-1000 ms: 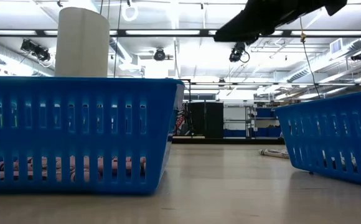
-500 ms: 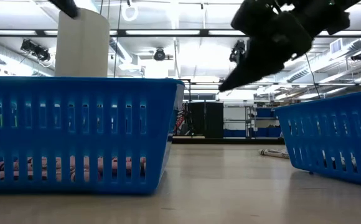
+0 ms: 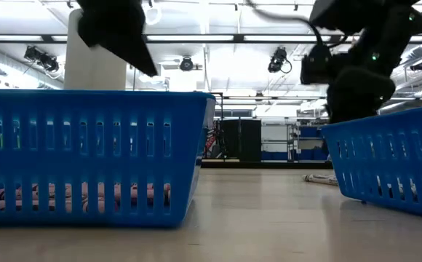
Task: Sort crayons
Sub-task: Put the white crayon into the black basket
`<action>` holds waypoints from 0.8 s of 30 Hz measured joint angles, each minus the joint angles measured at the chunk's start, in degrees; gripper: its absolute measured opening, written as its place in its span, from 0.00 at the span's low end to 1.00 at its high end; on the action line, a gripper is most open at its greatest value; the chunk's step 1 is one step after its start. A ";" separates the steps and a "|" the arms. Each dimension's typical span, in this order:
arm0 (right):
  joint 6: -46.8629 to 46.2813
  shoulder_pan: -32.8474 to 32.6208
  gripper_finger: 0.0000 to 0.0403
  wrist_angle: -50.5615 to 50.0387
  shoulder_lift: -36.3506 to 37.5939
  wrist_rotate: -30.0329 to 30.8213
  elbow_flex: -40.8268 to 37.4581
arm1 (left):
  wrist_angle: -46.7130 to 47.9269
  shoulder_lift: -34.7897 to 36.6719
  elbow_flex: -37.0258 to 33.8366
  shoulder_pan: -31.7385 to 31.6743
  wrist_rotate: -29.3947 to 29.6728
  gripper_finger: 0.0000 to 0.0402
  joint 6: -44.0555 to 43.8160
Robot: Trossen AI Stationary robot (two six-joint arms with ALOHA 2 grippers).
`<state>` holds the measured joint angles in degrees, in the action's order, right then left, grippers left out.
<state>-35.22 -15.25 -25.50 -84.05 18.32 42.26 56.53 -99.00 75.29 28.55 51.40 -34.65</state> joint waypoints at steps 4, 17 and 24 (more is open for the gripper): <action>-7.44 -0.02 0.38 -4.06 -0.63 0.48 0.00 | -7.85 -0.04 -3.41 -2.85 -0.34 0.30 9.46; -19.48 -3.08 0.38 -9.15 -4.23 0.85 -0.02 | -12.22 -0.02 -7.19 -6.31 -0.93 0.30 17.21; -21.84 -3.78 0.38 -8.48 -6.34 0.74 -0.02 | -12.50 -0.02 -7.19 -6.27 -0.93 0.29 17.91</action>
<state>-57.06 -19.03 -33.98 -90.39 19.06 42.24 44.03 -99.02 68.10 22.28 50.47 -16.74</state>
